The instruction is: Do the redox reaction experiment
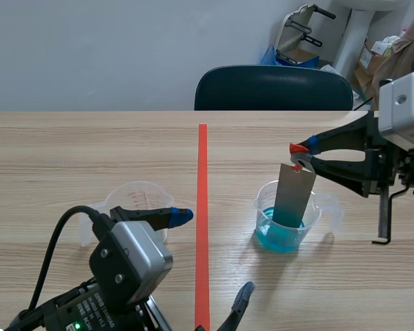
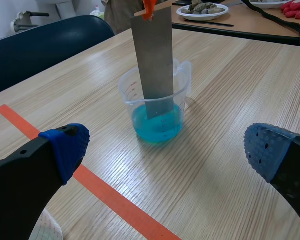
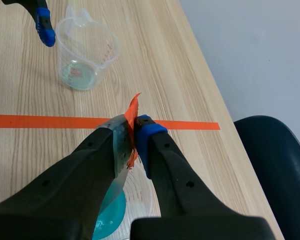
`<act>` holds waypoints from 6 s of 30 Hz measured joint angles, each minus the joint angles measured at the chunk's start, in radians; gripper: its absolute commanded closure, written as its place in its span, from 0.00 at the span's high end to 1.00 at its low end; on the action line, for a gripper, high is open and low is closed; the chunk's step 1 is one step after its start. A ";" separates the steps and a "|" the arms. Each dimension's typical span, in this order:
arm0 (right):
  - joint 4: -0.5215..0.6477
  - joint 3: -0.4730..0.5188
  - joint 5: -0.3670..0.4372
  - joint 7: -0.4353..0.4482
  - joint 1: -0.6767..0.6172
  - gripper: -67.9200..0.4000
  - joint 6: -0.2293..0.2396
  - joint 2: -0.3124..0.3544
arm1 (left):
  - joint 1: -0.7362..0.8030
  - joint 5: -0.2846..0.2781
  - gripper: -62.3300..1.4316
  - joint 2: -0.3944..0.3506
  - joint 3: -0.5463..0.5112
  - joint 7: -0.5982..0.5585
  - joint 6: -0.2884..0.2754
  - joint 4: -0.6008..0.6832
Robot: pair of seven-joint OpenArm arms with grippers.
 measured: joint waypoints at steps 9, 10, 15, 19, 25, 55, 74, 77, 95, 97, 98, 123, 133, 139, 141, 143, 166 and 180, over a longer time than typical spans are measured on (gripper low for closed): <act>-0.111 -0.015 -0.101 0.114 0.041 0.02 0.000 -0.025 | 0.000 0.000 1.00 0.000 0.000 0.000 0.000 0.000; -0.119 -0.015 -0.101 0.122 0.043 0.02 0.000 -0.029 | 0.000 0.000 1.00 0.000 0.000 0.000 0.000 0.000; -0.134 -0.015 -0.117 0.147 0.049 0.02 0.000 -0.038 | 0.000 0.000 1.00 0.000 0.000 0.000 0.000 0.000; -0.134 -0.015 -0.121 0.150 0.051 0.02 0.000 -0.042 | 0.000 0.000 1.00 0.000 0.000 0.000 0.000 0.000; -0.134 -0.015 -0.121 0.150 0.051 0.02 0.000 -0.042 | 0.000 0.000 1.00 0.000 0.000 0.000 0.000 0.000; -0.134 -0.015 -0.121 0.151 0.051 0.02 0.000 -0.042 | 0.000 0.000 1.00 0.000 0.000 0.000 0.000 0.000; -0.134 -0.015 -0.121 0.151 0.051 0.02 0.000 -0.042 | 0.000 0.000 1.00 0.000 0.000 0.000 0.000 0.000; -0.134 -0.015 -0.121 0.151 0.051 0.02 0.000 -0.042 | 0.000 0.000 1.00 0.000 0.000 0.000 0.000 0.000; -0.134 -0.015 -0.121 0.151 0.051 0.02 0.000 -0.042 | 0.000 0.000 1.00 0.000 0.000 0.000 0.000 0.000; -0.134 -0.015 -0.121 0.151 0.051 0.02 0.000 -0.042 | 0.000 0.000 1.00 0.000 0.000 0.000 0.000 0.000; -0.134 -0.015 -0.121 0.151 0.051 0.02 0.000 -0.042 | 0.000 0.000 1.00 0.000 0.000 0.000 0.000 0.000; -0.134 -0.015 -0.121 0.151 0.051 0.02 0.000 -0.042 | 0.000 0.000 1.00 0.000 0.000 0.000 0.000 0.000; -0.134 -0.015 -0.121 0.151 0.051 0.02 0.000 -0.042 | 0.000 0.000 1.00 0.000 0.000 0.000 0.000 0.000; -0.134 -0.015 -0.121 0.151 0.051 0.02 0.000 -0.042 | 0.000 0.000 1.00 0.000 0.000 0.000 0.000 0.000; -0.134 -0.015 -0.121 0.151 0.051 0.02 0.000 -0.042 | 0.000 0.000 1.00 0.000 0.000 0.000 0.000 0.000; -0.134 -0.015 -0.121 0.151 0.051 0.02 0.000 -0.042 | 0.000 0.000 1.00 0.000 0.000 0.000 0.000 0.000; -0.134 -0.015 -0.121 0.151 0.051 0.02 0.000 -0.042 | 0.000 0.000 1.00 0.000 0.000 0.000 0.000 0.000; -0.134 -0.015 -0.121 0.151 0.051 0.02 0.000 -0.042 | 0.000 0.000 1.00 0.000 0.000 0.000 0.000 0.000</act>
